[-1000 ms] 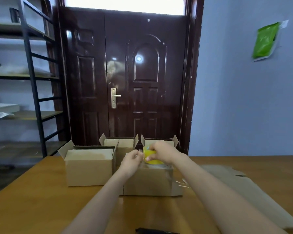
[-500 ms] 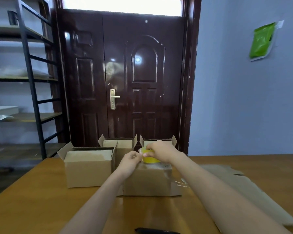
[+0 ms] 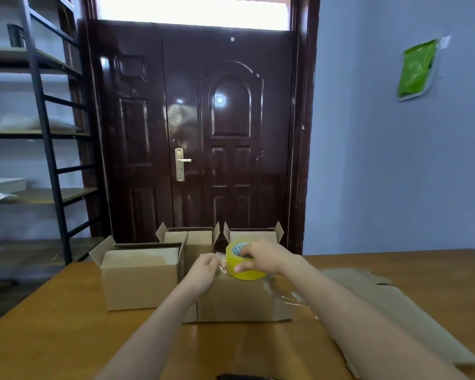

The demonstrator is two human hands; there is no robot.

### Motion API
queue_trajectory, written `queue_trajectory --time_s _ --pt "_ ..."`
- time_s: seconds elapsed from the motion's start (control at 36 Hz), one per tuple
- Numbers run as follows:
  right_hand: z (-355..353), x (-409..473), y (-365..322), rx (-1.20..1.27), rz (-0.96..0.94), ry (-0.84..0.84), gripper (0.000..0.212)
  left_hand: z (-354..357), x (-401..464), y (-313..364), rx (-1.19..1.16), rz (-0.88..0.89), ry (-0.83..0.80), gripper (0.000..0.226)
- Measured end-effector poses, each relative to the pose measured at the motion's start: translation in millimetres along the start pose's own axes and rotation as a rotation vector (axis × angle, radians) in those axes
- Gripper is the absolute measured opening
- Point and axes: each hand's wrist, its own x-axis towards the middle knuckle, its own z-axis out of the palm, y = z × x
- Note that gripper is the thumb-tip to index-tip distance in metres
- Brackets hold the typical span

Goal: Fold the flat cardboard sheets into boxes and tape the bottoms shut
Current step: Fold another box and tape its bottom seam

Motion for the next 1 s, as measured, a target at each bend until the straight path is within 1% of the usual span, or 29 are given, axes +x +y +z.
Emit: queue_trajectory --time_s 0.08,0.17,0.28,0.39,0.44,0.56,0.61,0.69,0.78,0.83,0.89,0.94,1.0 --pt "1.7 -2.2 3.0 -0.009 -0.007 -0.004 0.051 1.7 0.7 -0.8 0.038 0.016 -0.018 0.02" --pt "3.8 -3.6 6.5 -0.047 -0.015 -0.015 0.059 3.5 0.9 -1.7 0.036 0.041 -0.008 0.016" --pt "4.6 -5.1 14.5 -0.121 -0.022 -0.023 0.064 4.2 1.0 -0.9 0.029 0.047 0.005 0.017" --pt "2.1 -8.0 21.4 -0.066 -0.017 -0.013 0.06 3.3 -1.2 1.5 0.004 0.038 0.017 0.026" --pt "-1.0 -8.3 21.7 -0.056 -0.02 -0.002 0.056 2.6 -1.9 1.3 -0.001 0.036 0.015 0.026" --pt "-11.8 -8.6 19.0 -0.007 -0.016 0.066 0.056 0.7 -2.2 -0.7 -0.008 0.03 0.027 0.031" --pt "-17.1 -8.2 16.0 -0.04 -0.022 0.087 0.058 0.4 -2.9 -2.1 -0.012 0.036 0.041 0.033" --pt "-24.7 -6.0 9.5 -0.188 -0.038 0.107 0.056 1.6 -3.3 -3.9 -0.014 0.018 0.068 0.034" --pt "-29.4 -2.1 5.6 -0.312 0.008 0.127 0.052 2.9 -5.3 -0.8 -0.042 0.016 0.097 0.035" --pt "-31.1 1.3 5.9 -0.436 0.076 0.132 0.057 3.6 -7.4 1.2 -0.061 0.002 0.115 0.034" --pt "-32.5 2.8 8.1 -0.541 0.161 0.138 0.061 6.2 -8.8 1.2 -0.047 0.0 0.096 0.032" --pt "-35.4 4.1 10.3 -0.527 0.227 0.133 0.063 8.2 -7.4 1.9 -0.051 -0.018 0.089 0.031" --pt "-38.8 5.0 13.1 -0.466 0.23 0.126 0.064 8.9 -5.6 3.2 -0.069 -0.026 0.109 0.032"
